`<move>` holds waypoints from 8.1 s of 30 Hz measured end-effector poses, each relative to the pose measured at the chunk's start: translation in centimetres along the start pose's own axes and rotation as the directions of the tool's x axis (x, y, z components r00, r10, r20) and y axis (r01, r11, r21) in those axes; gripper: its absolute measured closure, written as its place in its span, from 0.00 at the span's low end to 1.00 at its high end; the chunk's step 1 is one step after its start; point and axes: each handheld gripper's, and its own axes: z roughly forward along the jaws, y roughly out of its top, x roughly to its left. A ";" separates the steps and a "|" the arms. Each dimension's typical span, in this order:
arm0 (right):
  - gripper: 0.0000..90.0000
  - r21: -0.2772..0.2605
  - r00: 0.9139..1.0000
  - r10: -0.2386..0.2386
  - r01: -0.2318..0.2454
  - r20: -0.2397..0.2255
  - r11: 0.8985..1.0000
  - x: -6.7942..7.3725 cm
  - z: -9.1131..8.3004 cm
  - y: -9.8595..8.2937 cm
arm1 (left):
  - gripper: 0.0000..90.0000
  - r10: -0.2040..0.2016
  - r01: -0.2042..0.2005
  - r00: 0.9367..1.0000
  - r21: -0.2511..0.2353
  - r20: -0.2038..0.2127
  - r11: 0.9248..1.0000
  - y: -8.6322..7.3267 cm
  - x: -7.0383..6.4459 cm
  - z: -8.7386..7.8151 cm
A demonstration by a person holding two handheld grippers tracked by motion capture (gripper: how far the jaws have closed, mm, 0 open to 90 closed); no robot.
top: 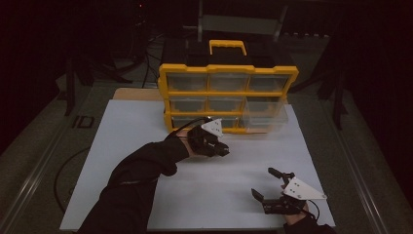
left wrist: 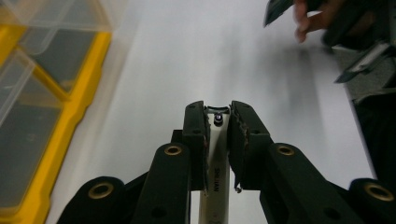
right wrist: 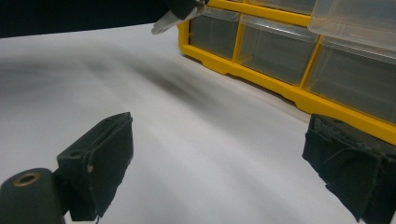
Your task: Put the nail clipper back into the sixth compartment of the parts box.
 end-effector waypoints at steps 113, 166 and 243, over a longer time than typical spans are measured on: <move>0.10 -0.021 1.000 0.015 -0.014 0.006 1.000 -0.4 -0.2 0.0 | 0.01 -0.120 0.104 0.992 -0.348 -0.024 0.932 11.4 6.2 0.6; 0.10 -0.001 1.000 0.013 -0.013 0.013 1.000 -0.4 0.1 0.0 | 0.01 -0.127 0.114 0.992 -0.419 -0.003 0.901 1.3 1.1 -4.7; 0.10 0.024 1.000 0.004 -0.004 0.009 1.000 -0.2 0.6 -0.1 | 0.01 -0.412 0.249 0.874 -0.492 -0.257 0.835 -22.8 -10.9 -9.7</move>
